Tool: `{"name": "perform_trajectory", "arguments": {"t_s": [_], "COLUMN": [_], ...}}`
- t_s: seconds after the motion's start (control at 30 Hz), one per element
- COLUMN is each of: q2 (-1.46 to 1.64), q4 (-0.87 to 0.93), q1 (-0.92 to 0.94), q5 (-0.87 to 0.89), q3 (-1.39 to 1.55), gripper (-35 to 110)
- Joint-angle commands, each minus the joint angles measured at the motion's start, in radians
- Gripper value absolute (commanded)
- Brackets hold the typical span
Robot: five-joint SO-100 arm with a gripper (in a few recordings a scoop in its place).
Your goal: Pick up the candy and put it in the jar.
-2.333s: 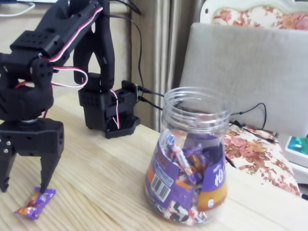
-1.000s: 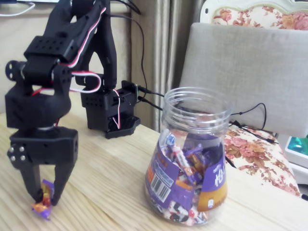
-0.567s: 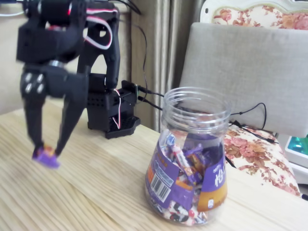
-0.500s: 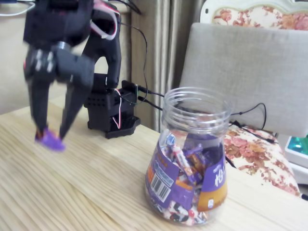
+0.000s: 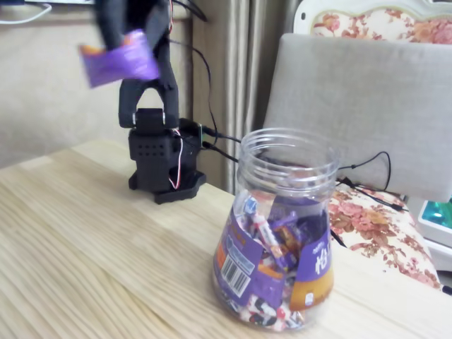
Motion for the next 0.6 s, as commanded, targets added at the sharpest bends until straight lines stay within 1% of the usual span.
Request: {"name": "perform_trajectory", "arguments": {"t_s": [0.0, 0.07, 0.27, 0.43, 0.57], "q2": [-0.021, -0.048, -0.095, -0.140, -0.202], "q4": [0.008, 0.006, -0.018, 0.005, 0.017], "q1": [-0.149, -0.218, -0.344, -0.488, -0.563], "q5": [-0.055, -0.084, -0.129, -0.158, -0.156], "q3": [-0.087, -0.089, -0.058, -0.092, -0.120], "gripper": [0, 0, 0, 0, 0]}}
